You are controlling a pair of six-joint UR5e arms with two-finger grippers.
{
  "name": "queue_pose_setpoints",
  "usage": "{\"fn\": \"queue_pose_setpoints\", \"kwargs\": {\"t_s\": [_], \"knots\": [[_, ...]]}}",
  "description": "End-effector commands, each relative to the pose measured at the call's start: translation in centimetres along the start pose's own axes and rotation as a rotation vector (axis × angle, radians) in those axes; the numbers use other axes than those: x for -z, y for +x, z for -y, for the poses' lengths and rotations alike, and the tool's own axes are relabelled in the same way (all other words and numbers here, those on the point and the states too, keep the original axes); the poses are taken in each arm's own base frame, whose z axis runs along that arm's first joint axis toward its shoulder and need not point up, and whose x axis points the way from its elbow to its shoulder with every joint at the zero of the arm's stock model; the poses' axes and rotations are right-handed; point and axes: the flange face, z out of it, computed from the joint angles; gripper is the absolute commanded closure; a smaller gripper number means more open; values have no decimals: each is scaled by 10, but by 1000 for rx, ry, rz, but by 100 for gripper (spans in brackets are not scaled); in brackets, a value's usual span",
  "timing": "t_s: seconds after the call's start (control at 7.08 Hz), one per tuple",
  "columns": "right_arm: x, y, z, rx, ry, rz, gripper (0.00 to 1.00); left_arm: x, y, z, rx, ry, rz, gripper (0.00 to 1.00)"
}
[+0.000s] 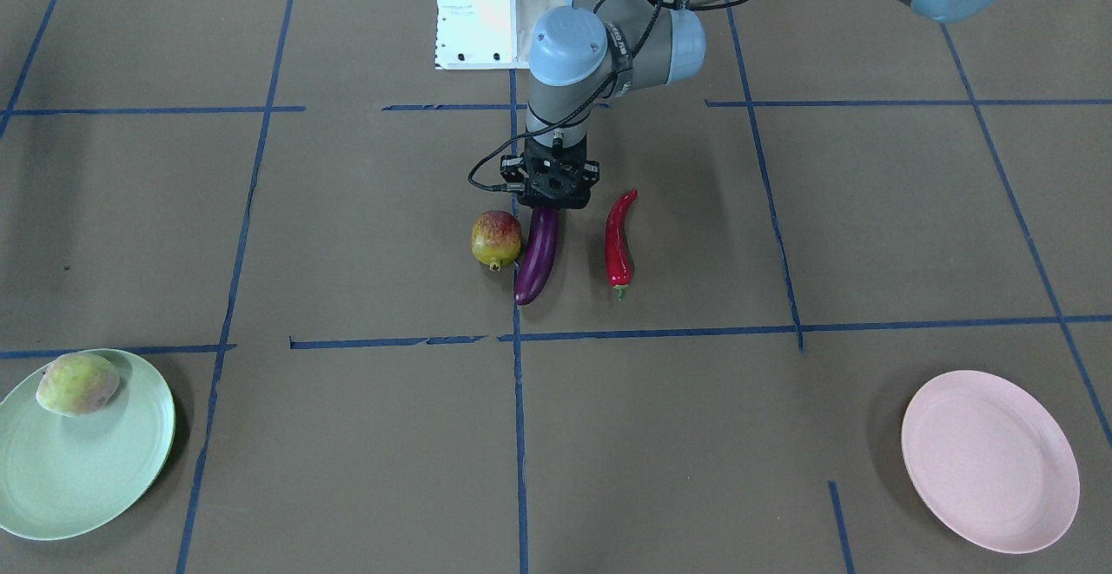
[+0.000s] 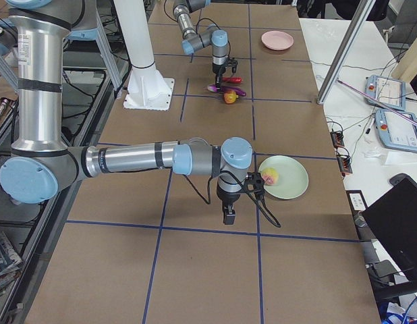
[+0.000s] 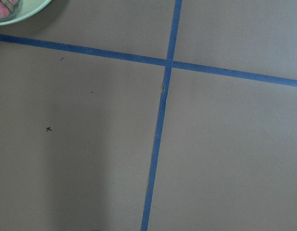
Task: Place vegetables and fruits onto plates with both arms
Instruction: 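Carry the eggplant with the left gripper onto the pink plate and release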
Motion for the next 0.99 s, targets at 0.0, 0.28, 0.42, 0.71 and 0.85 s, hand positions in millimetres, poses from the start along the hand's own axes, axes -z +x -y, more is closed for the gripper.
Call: {"fn": "queue_pose_setpoints", "kwargs": {"t_s": [0.0,0.28,0.42,0.71,0.85], "knots": [[0,0,0,0,0,1,0,74,-72,52,145,89,31,97],[1,-2,1,0,3,2,0,122,-181,156,333,159,97,97],[1,-2,2,-2,3,3,0,113,-247,204,349,115,157,97],[1,-2,2,1,4,5,0,78,-368,267,244,64,286,97],[1,-2,2,2,4,5,0,51,-438,293,177,74,294,97]]}}
